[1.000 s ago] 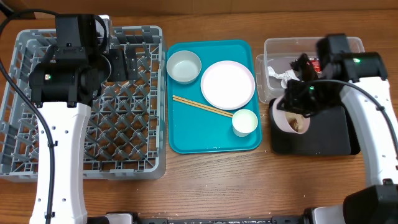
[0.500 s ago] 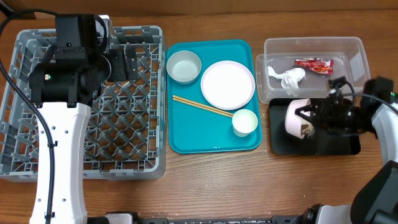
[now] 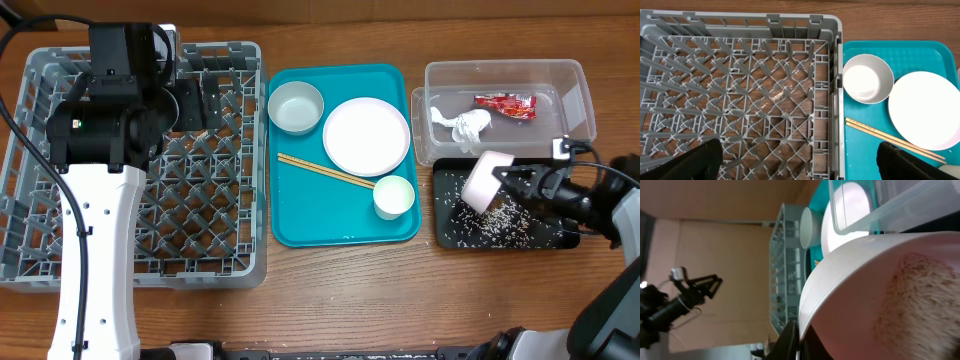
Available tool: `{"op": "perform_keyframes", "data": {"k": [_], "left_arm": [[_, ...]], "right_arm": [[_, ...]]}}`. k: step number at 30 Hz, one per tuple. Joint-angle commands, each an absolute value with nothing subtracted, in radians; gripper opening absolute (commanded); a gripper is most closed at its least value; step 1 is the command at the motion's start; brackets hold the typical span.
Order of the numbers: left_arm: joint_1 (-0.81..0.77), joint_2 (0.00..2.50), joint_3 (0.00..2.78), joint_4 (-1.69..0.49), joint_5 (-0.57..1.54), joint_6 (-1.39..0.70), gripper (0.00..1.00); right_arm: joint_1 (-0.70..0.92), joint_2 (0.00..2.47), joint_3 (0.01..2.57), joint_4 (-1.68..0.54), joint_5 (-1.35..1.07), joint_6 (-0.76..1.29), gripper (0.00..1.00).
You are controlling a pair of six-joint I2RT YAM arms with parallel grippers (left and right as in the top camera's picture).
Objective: Sort waste into correct bins and load items into the dishwasher
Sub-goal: 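Tilt the bowl with the right gripper to dump rice onto the black tray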
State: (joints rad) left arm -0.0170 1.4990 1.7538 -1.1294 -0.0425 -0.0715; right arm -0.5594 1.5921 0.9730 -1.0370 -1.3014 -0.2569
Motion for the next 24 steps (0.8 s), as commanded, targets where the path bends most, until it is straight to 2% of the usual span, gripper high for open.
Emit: {"op": "perform_keyframes", "data": {"k": [1, 8, 11, 15, 24], "left_arm": [[-0.012, 1.501, 1.777, -1.126, -0.052, -0.06, 1.0], [-0.012, 1.501, 1.777, -1.126, -0.053, -0.06, 1.0], [-0.012, 1.501, 1.777, -1.126, -0.052, -0.06, 1.0], [-0.012, 1.501, 1.777, -1.126, -0.052, -0.06, 1.0], [-0.012, 1.501, 1.777, -1.126, -0.052, -0.06, 1.0]], "right_arm": [[-0.602, 1.562, 0.97, -1.032, -1.417, -0.197, 0.04], [-0.617, 1.562, 0.97, -0.977, -1.448, -0.182, 0.04], [-0.617, 1.562, 0.97, -0.982, -1.547, -0.168, 0.04], [-0.618, 1.562, 0.974, -0.984, -1.57, 0.015, 0.04], [-0.618, 1.562, 0.974, -0.92, -1.57, 0.025, 0.04]]}}
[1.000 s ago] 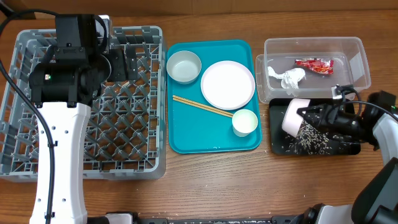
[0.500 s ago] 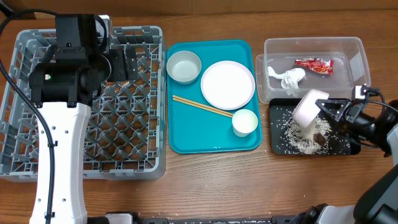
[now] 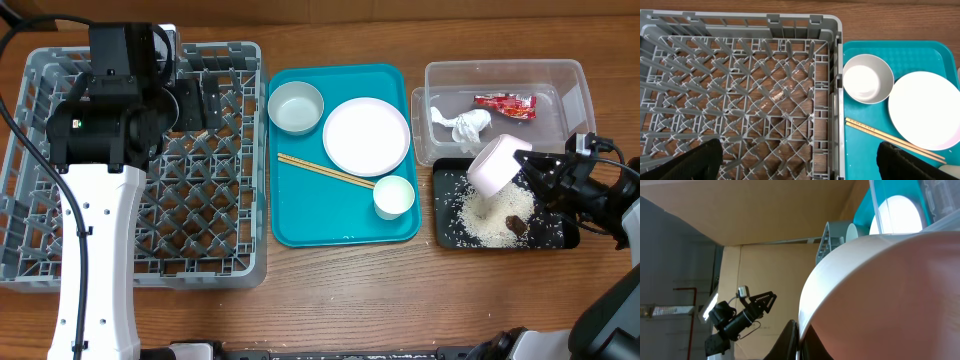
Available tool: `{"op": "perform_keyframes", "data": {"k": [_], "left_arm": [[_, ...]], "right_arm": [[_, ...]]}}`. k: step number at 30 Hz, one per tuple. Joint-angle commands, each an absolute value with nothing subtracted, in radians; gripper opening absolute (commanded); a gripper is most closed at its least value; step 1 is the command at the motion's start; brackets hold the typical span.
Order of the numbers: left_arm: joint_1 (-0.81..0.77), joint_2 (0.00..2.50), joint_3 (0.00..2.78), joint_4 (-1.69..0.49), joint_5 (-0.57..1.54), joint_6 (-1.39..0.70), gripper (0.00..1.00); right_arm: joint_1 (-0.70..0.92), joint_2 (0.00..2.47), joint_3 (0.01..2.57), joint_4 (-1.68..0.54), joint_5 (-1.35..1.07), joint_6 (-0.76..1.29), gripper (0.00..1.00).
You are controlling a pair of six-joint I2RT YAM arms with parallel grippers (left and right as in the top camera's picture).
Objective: Sort waste into correct bins and load items into the dishwasher
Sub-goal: 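Tilt the bowl with the right gripper to dump rice onto the black tray, then return the empty pink bowl to the teal tray and release it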
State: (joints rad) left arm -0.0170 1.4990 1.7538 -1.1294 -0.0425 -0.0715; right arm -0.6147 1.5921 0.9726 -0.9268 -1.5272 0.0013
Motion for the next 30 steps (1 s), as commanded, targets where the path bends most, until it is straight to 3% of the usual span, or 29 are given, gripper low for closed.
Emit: {"op": "perform_keyframes", "data": {"k": [1, 20, 26, 30], "left_arm": [[-0.012, 1.501, 1.777, -1.126, -0.053, -0.06, 1.0], [-0.012, 1.501, 1.777, -1.126, -0.052, -0.06, 1.0], [-0.012, 1.501, 1.777, -1.126, -0.052, -0.06, 1.0], [-0.012, 1.501, 1.777, -1.126, -0.052, -0.06, 1.0]], "right_arm": [[-0.618, 1.562, 0.974, -0.92, -1.57, 0.027, 0.04], [-0.561, 1.447, 1.042, -0.965, -1.505, 0.063, 0.04], [-0.333, 1.296, 1.284, -1.004, -1.16, 0.239, 0.04], [-0.075, 1.285, 1.41, -0.996, -0.933, 0.326, 0.04]]}}
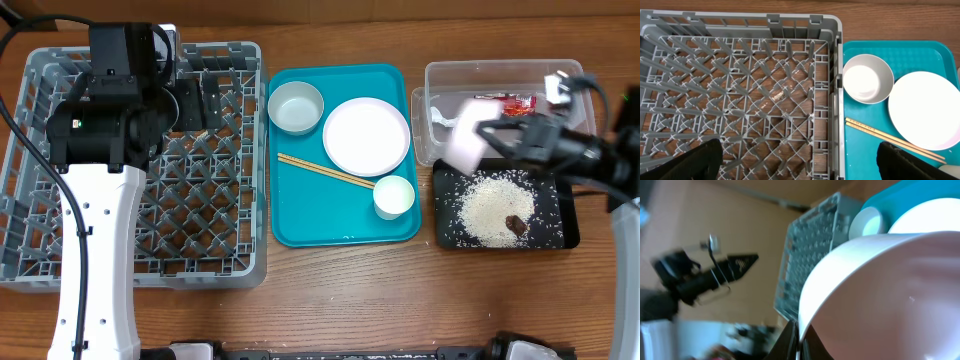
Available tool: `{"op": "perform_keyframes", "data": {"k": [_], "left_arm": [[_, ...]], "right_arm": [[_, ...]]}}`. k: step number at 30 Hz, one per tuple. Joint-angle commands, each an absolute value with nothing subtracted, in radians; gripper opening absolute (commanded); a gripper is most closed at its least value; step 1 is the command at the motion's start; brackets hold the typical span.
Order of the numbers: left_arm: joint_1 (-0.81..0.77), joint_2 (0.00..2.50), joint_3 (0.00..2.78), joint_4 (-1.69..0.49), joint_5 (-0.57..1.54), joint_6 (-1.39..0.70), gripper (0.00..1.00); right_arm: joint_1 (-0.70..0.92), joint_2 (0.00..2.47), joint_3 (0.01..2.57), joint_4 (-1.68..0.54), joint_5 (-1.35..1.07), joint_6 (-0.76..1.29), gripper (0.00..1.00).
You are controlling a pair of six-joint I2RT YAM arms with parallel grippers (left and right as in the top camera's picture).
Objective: Sort waste into correct bins and load items into the dishwasher
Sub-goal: 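Return the empty pink bowl to the teal tray and release it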
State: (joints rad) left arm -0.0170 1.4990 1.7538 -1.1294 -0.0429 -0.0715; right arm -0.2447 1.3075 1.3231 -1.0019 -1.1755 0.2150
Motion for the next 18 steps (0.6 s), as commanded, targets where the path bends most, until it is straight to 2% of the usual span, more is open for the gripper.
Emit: {"op": "perform_keyframes", "data": {"k": [1, 6, 9, 14, 18], "left_arm": [[-0.012, 1.501, 1.777, -1.126, -0.052, -0.06, 1.0], [-0.012, 1.501, 1.777, -1.126, -0.052, -0.06, 1.0], [-0.012, 1.501, 1.777, -1.126, -0.052, -0.06, 1.0], [-0.012, 1.501, 1.777, -1.126, -0.052, -0.06, 1.0], [-0.012, 1.501, 1.777, -1.126, -0.052, -0.06, 1.0]], "right_arm": [[0.008, 1.287, 1.429, -0.981, -0.859, 0.352, 0.04], [0.381, 1.332, 1.437, -0.912, -0.518, 0.452, 0.04], [0.546, 1.41, 1.437, -0.885, -0.377, 0.49, 0.04], [0.704, 1.584, 1.438, -0.857, -0.246, 0.521, 0.04], [0.752, 1.729, 1.44, -0.825, -0.244, 0.521, 0.04]]}}
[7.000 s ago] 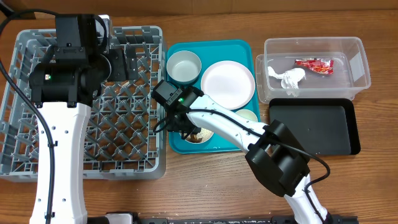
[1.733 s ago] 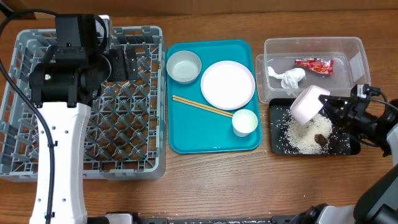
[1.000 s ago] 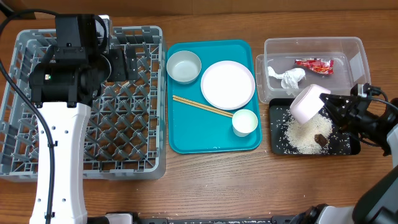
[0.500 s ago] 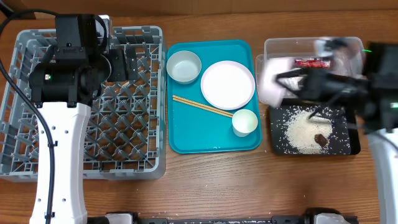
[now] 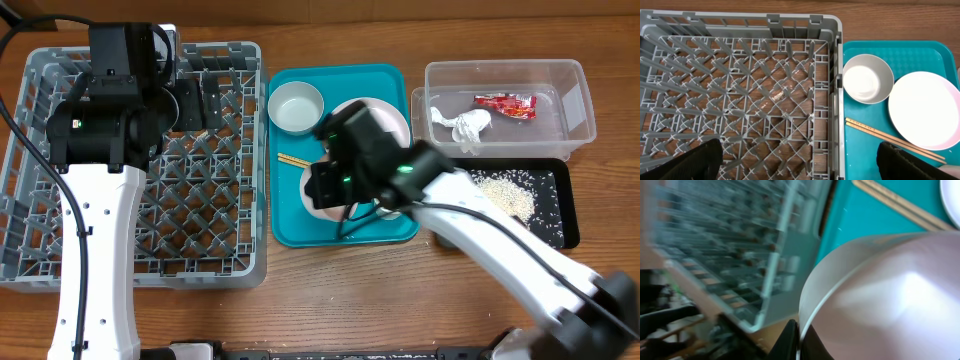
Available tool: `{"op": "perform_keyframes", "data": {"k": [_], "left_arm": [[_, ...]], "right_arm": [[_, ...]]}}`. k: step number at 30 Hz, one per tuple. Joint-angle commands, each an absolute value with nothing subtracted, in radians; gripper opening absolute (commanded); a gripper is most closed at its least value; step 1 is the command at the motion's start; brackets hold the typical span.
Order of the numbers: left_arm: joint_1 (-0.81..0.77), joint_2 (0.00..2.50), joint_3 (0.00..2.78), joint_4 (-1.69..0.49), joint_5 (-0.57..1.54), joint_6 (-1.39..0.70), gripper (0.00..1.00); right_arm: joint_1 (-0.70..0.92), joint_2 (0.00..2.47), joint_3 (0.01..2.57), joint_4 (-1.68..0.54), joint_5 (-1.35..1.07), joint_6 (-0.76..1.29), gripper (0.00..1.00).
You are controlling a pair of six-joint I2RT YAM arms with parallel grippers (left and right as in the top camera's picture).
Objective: Sort waste into correct bins and load items into the dishwasher
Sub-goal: 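Return the empty pink bowl to the teal tray and release it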
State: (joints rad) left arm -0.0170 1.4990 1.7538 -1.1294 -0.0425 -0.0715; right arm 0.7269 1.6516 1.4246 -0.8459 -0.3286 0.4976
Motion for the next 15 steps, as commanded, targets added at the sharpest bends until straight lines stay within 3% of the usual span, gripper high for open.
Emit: {"op": "perform_keyframes", "data": {"k": [1, 11, 15], "left_arm": [[-0.012, 1.501, 1.777, -1.126, -0.052, -0.06, 1.0], [-0.012, 1.501, 1.777, -1.126, -0.052, -0.06, 1.0], [-0.012, 1.501, 1.777, -1.126, -0.052, -0.06, 1.0]], "right_arm": [[0.757, 1.755, 1.441, -0.818, -0.244, 0.521, 0.04], [0.763, 1.856, 1.44, -0.778, -0.187, 0.521, 0.05], [0.763, 1.859, 1.44, -0.779, -0.168, 0.521, 0.18]]}}
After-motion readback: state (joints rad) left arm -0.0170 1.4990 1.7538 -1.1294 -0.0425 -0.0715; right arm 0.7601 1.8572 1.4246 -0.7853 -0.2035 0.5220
